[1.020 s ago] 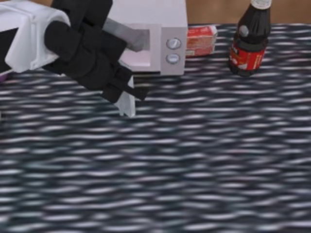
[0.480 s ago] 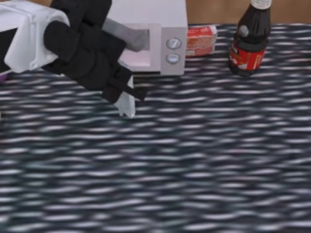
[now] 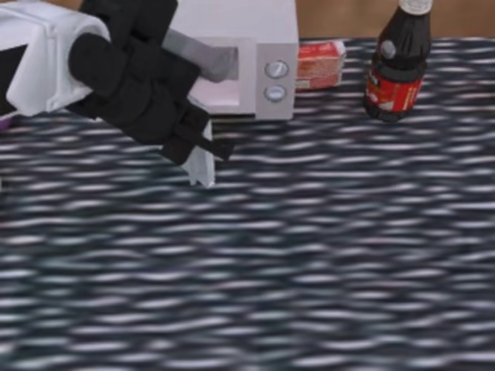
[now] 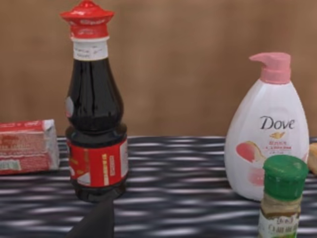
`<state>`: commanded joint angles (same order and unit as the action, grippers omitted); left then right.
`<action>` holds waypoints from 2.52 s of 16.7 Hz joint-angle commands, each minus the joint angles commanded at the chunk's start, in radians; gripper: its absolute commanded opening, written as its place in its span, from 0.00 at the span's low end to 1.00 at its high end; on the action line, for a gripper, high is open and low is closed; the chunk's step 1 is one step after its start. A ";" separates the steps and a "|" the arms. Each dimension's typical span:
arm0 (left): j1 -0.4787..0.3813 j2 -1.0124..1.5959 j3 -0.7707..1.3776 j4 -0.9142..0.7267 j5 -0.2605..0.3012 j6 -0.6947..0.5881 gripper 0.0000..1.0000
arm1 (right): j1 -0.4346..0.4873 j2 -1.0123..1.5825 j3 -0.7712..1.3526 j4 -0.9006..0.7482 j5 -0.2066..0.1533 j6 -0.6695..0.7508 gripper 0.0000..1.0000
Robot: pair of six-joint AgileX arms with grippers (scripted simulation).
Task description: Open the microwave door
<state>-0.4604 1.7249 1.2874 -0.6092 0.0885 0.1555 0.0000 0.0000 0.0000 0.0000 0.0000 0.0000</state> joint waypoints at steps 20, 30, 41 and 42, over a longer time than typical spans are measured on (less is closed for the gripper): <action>0.066 -0.052 -0.056 -0.019 0.094 0.168 0.00 | 0.000 0.000 0.000 0.000 0.000 0.000 1.00; 0.066 -0.052 -0.056 -0.019 0.094 0.168 0.00 | 0.000 0.000 0.000 0.000 0.000 0.000 1.00; 0.068 -0.054 -0.060 -0.021 0.106 0.180 0.00 | 0.000 0.000 0.000 0.000 0.000 0.000 1.00; 0.076 -0.057 -0.061 -0.025 0.114 0.198 0.00 | 0.000 0.000 0.000 0.000 0.000 0.000 1.00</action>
<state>-0.3846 1.6678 1.2261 -0.6345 0.2027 0.3534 0.0000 0.0000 0.0000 0.0000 0.0000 0.0000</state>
